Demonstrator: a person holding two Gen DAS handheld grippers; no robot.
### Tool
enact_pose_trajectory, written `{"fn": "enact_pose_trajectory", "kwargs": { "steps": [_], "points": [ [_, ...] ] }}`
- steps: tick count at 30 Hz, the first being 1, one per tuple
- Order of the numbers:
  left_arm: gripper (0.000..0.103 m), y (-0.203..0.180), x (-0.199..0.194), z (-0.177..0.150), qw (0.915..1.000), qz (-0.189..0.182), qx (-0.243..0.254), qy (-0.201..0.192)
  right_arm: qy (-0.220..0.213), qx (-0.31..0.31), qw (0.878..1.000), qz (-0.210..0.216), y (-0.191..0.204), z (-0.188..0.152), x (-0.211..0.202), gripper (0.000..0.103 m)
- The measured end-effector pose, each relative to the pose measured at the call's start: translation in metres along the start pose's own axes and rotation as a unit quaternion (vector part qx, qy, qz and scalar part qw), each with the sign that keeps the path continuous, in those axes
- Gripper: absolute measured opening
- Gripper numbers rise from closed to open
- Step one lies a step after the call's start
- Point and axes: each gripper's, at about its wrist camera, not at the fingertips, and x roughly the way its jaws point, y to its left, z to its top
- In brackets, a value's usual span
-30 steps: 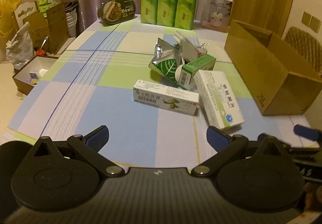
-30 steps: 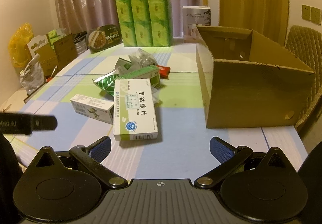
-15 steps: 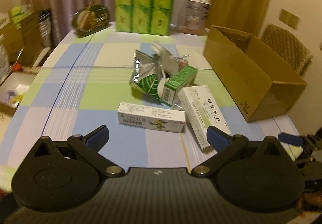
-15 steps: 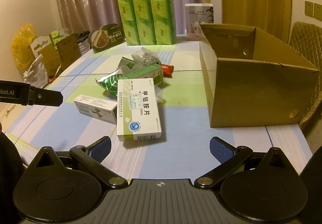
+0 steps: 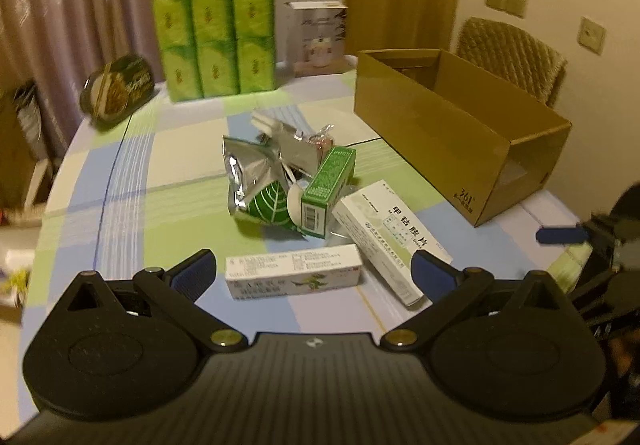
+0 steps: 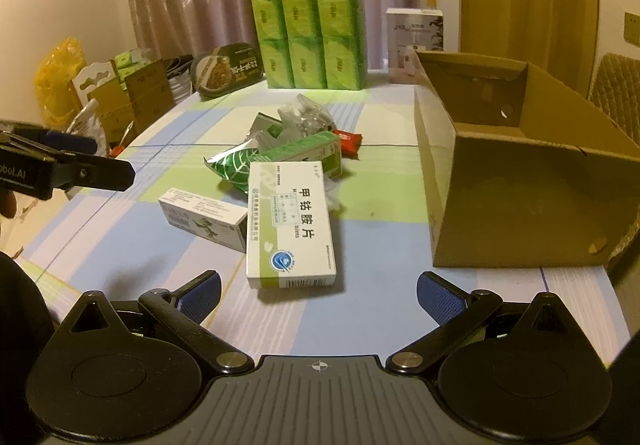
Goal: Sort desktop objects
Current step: 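Move left tool to the long white cream box while right tool approaches the white tablet box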
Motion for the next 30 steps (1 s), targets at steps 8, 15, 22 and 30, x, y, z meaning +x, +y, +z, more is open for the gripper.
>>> {"fn": "enact_pose_trajectory", "kwargs": {
  "steps": [8, 15, 22, 30],
  "points": [
    [0.102, 0.004, 0.003, 0.001, 0.9971, -0.015, 0.072, -0.019, 0.009, -0.005, 1.000, 0.005, 0.002, 0.003, 0.012, 0.101],
    [0.102, 0.003, 0.015, -0.001, 0.9927, -0.020, 0.118, 0.011, 0.016, -0.009, 1.000, 0.009, 0.003, 0.004, 0.020, 0.101],
    [0.102, 0.005, 0.033, -0.009, 0.9893, -0.009, 0.137, 0.051, 0.020, -0.006, 1.000, 0.014, 0.001, 0.007, 0.029, 0.101],
    [0.102, 0.011, 0.048, -0.012, 0.9854, -0.016, 0.153, 0.073, 0.024, -0.013, 0.999, 0.035, 0.006, 0.010, 0.043, 0.101]
  ]
}}
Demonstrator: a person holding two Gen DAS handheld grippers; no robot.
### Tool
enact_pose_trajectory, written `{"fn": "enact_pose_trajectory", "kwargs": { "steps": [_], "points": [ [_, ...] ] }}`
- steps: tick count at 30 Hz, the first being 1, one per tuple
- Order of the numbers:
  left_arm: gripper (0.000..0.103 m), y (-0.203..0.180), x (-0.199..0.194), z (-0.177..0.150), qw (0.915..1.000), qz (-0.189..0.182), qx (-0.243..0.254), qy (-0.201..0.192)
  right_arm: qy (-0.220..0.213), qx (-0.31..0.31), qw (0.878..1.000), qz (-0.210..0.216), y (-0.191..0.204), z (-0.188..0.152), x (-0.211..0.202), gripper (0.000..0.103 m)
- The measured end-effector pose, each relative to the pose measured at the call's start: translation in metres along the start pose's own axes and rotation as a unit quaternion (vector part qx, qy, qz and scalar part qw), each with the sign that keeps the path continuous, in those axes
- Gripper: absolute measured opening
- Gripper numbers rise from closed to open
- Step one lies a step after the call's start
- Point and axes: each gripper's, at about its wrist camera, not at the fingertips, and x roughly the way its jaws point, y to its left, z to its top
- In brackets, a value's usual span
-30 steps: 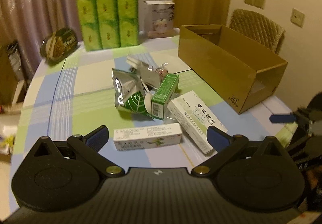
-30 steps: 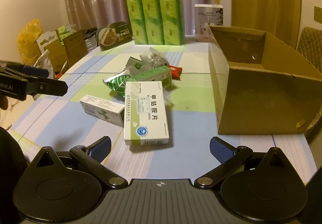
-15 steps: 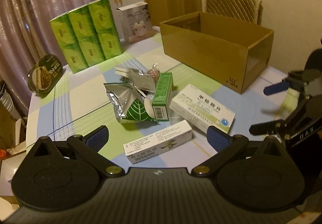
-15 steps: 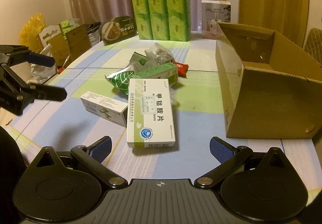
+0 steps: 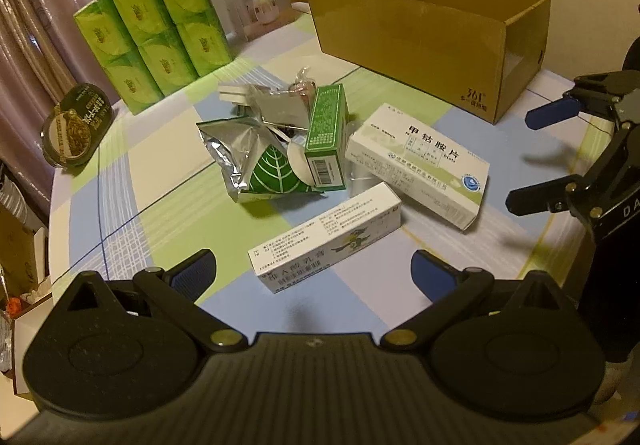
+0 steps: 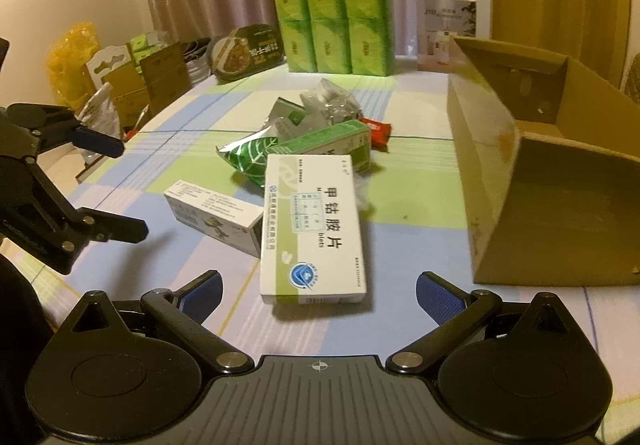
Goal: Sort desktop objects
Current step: 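Move left tool to the long white cream box while right tool approaches the white tablet box, then close left gripper on the cream box while right gripper closes on the tablet box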
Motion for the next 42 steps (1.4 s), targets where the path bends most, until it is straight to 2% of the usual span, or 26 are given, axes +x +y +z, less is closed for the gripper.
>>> {"fn": "enact_pose_trajectory", "kwargs": {
  "steps": [5, 13, 18, 28, 32, 35, 38, 42],
  "points": [
    [0.102, 0.004, 0.010, -0.001, 0.9998, 0.001, 0.018, 0.008, 0.003, 0.001, 1.000, 0.010, -0.001, 0.001, 0.009, 0.101],
    [0.102, 0.011, 0.025, 0.002, 0.9995, -0.015, 0.020, 0.019, 0.015, 0.011, 1.000, 0.016, -0.005, 0.002, 0.023, 0.101],
    [0.102, 0.010, 0.035, 0.005, 0.9987, -0.017, 0.043, 0.021, 0.018, 0.013, 1.000, 0.021, -0.005, 0.003, 0.028, 0.098],
    [0.102, 0.012, 0.053, 0.004, 0.9930, -0.036, 0.112, 0.017, 0.033, 0.022, 0.999, 0.024, -0.008, 0.005, 0.044, 0.084],
    [0.102, 0.012, 0.065, 0.002, 0.9871, -0.047, 0.151, 0.022, 0.039, 0.027, 0.999, 0.025, -0.010, 0.006, 0.049, 0.072],
    [0.101, 0.011, 0.077, 0.002, 0.9822, -0.060, 0.175, 0.032, 0.040, 0.023, 0.999, 0.022, -0.009, 0.007, 0.052, 0.070],
    [0.092, 0.014, 0.091, 0.003, 0.9809, -0.080, 0.169, 0.053, 0.039, 0.017, 0.999, 0.021, -0.008, 0.007, 0.055, 0.069],
    [0.087, 0.020, 0.101, 0.007, 0.9827, -0.100, 0.142, 0.064, 0.035, 0.024, 0.999, 0.019, -0.010, 0.007, 0.055, 0.068]
  ]
}}
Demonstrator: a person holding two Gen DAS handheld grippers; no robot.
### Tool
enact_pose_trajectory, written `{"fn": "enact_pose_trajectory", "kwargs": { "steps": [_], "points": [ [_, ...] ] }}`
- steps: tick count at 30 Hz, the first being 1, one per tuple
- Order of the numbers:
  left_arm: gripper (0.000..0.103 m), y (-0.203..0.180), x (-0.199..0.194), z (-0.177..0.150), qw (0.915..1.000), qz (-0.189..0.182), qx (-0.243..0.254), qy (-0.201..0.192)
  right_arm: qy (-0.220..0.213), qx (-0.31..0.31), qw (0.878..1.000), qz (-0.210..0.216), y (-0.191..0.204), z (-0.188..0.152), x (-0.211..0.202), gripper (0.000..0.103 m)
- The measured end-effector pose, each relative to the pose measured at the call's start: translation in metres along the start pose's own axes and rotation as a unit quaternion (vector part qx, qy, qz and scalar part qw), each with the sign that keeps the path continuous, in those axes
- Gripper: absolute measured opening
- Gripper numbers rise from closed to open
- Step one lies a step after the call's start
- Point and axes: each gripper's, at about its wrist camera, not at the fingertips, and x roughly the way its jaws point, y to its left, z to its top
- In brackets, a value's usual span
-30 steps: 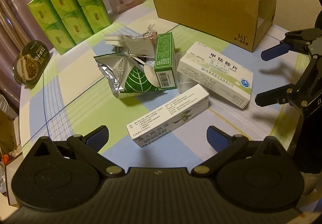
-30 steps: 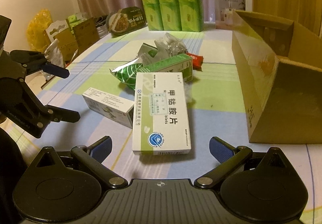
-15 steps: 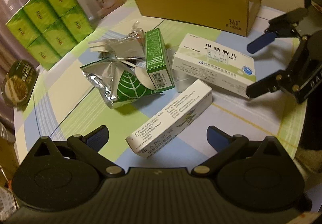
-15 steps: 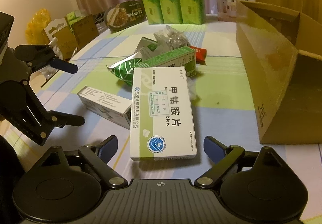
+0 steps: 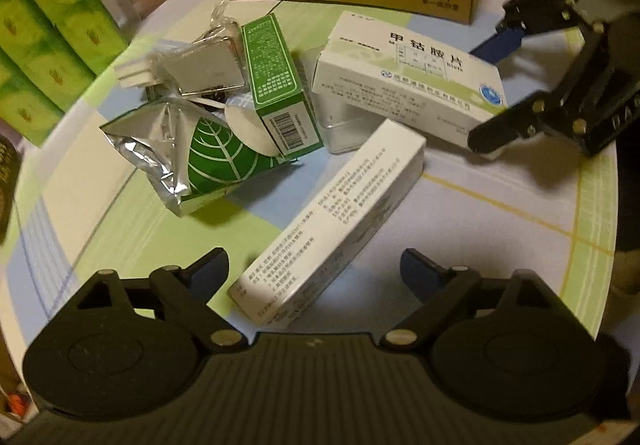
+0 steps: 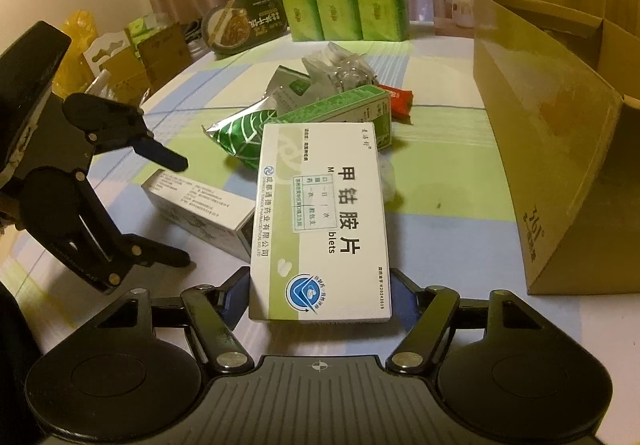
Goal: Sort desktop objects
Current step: 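Close left gripper on the cream box while right gripper closes on the tablet box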
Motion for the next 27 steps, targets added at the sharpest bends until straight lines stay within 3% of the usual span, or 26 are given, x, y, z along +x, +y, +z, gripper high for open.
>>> {"fn": "enact_pose_trajectory", "kwargs": {
  "steps": [4, 7, 15, 24, 27],
  "points": [
    [0.071, -0.003, -0.003, 0.002, 0.9999, -0.002, -0.010, 0.007, 0.001, 0.003, 1.000, -0.021, -0.002, 0.001, -0.007, 0.068],
    [0.064, -0.009, -0.008, 0.002, 0.9997, -0.008, -0.020, 0.013, 0.010, -0.002, 0.999, -0.044, -0.003, -0.001, -0.014, 0.068],
    [0.064, -0.025, -0.029, 0.001, 0.9976, -0.039, -0.057, 0.004, 0.003, -0.022, 0.998, -0.062, -0.001, -0.008, -0.020, 0.074],
    [0.064, -0.023, -0.019, 0.011, 0.9964, -0.004, -0.085, 0.007, 0.014, 0.043, 0.998, -0.040, -0.015, -0.001, -0.005, 0.077],
    [0.063, -0.022, -0.017, 0.013, 0.9959, 0.004, -0.090, 0.009, 0.018, 0.044, 0.998, -0.039, -0.016, -0.002, -0.006, 0.069]
  ]
}}
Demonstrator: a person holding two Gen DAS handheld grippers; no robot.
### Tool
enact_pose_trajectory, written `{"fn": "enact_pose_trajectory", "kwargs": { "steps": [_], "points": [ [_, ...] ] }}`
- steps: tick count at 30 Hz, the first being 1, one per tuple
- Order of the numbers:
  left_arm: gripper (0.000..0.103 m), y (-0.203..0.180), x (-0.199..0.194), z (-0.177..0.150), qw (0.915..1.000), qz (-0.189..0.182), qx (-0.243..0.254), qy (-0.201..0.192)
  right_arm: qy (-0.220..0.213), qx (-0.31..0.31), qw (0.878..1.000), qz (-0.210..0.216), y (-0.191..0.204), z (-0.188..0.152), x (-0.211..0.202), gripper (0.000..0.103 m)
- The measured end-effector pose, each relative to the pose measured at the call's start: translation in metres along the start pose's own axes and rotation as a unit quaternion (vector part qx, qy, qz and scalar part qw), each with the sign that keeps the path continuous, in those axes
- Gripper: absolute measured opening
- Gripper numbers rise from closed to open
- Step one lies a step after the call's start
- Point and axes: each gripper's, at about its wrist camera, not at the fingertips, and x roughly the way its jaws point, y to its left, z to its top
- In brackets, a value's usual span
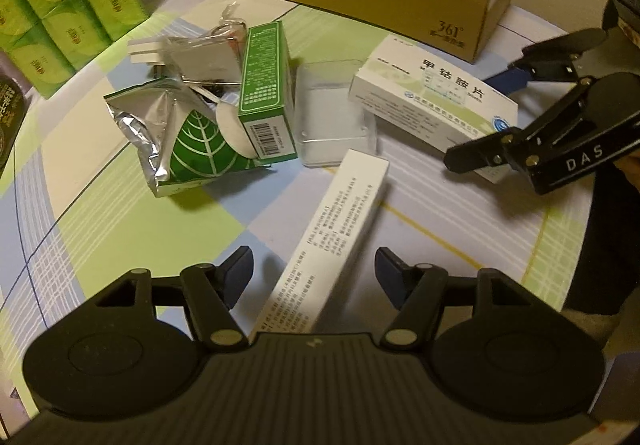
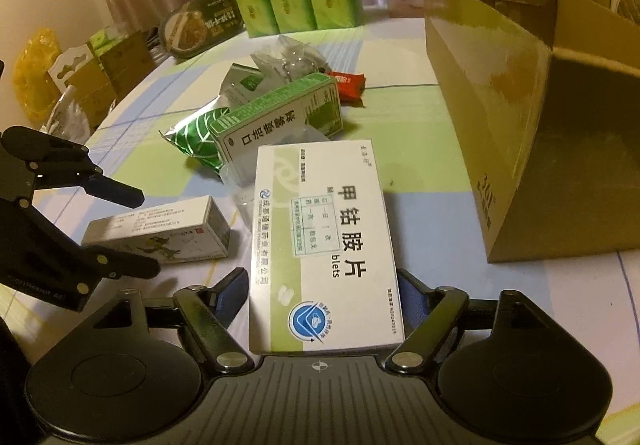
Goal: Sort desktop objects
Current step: 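Close left gripper on the cream box while right gripper closes on the tablet box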
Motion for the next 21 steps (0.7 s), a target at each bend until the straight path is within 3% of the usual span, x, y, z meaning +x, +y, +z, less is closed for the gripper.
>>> {"fn": "enact_pose_trajectory", "kwargs": {
  "steps": [5, 14, 21],
  "points": [
    [0.037, -0.001, 0.000, 0.000, 0.9999, 0.005, -0.010, 0.006, -0.008, -0.025, 0.999, -0.023, 0.004, -0.003, -0.011, 0.068],
    [0.037, -0.008, 0.000, 0.004, 1.0000, 0.005, -0.001, 0.007, -0.032, -0.036, 0.998, -0.037, 0.002, -0.004, -0.013, 0.069],
    [0.035, -0.011, 0.010, 0.008, 0.9998, 0.003, 0.014, 0.015, -0.016, -0.024, 0.999, -0.031, 0.001, -0.001, 0.000, 0.069]
  ]
}}
